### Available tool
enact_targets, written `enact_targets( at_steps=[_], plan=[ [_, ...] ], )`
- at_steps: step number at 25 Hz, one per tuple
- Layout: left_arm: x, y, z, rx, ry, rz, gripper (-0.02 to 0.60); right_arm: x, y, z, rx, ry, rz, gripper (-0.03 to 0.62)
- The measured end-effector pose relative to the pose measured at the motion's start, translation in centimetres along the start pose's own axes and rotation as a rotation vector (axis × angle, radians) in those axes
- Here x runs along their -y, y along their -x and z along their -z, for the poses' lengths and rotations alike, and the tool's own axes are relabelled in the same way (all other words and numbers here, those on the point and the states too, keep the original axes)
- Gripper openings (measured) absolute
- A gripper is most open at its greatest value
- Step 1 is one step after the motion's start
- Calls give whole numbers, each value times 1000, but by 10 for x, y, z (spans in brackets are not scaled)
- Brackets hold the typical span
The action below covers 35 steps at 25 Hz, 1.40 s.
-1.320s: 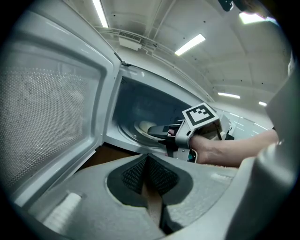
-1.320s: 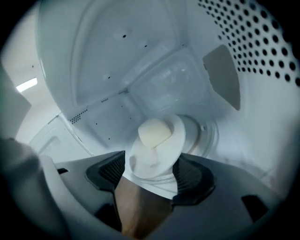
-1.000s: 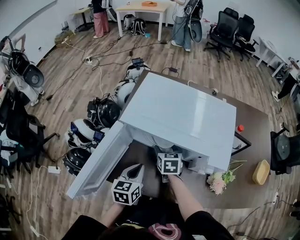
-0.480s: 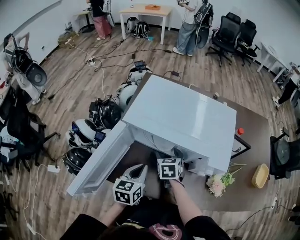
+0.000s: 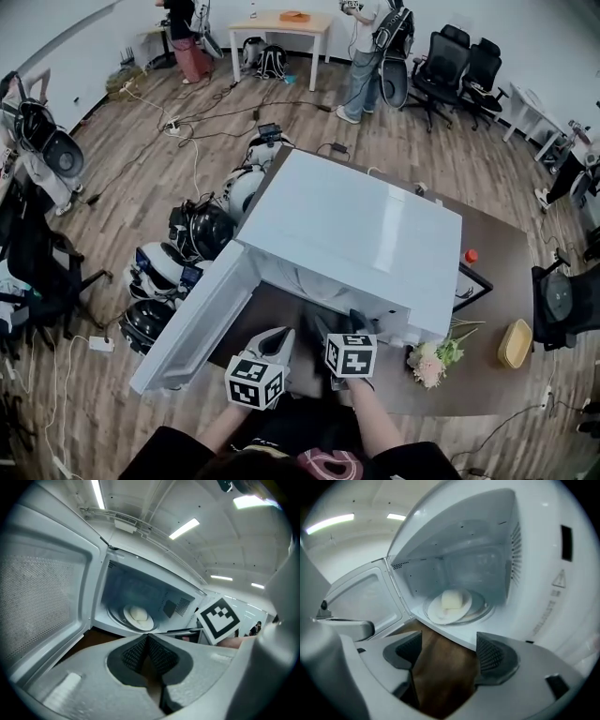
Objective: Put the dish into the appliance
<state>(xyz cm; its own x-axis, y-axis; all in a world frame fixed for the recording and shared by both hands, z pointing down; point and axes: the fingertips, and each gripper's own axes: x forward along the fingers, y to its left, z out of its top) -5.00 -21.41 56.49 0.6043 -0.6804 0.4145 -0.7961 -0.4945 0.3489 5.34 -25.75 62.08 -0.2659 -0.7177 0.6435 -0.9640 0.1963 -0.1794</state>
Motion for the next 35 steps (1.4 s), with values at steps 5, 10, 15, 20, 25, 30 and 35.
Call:
enact_targets(
  at_steps=[5, 10, 15, 20, 25, 30, 35],
  plan=[
    [6, -1, 6, -7, -6, 20, 9, -6, 36, 8, 89, -28, -55, 353],
    [32, -1, 8, 27, 3, 140, 9, -7, 68, 14, 160, -20, -58, 341],
    [45, -3, 14, 25, 0, 185, 9, -3, 87, 24, 210, -49, 21, 215],
    [55, -8, 21, 7, -34, 183, 9, 5, 94, 30, 222, -48, 77, 102],
    [60, -15, 31, -24, -32, 190, 9, 3, 88, 40, 173, 11, 107, 9],
    [76, -17, 31, -18, -43, 272, 9, 5, 88, 40, 174, 30, 125, 6],
    [83, -20, 28, -18, -47, 313, 9, 7, 86, 37, 174, 26, 115, 6]
  ],
)
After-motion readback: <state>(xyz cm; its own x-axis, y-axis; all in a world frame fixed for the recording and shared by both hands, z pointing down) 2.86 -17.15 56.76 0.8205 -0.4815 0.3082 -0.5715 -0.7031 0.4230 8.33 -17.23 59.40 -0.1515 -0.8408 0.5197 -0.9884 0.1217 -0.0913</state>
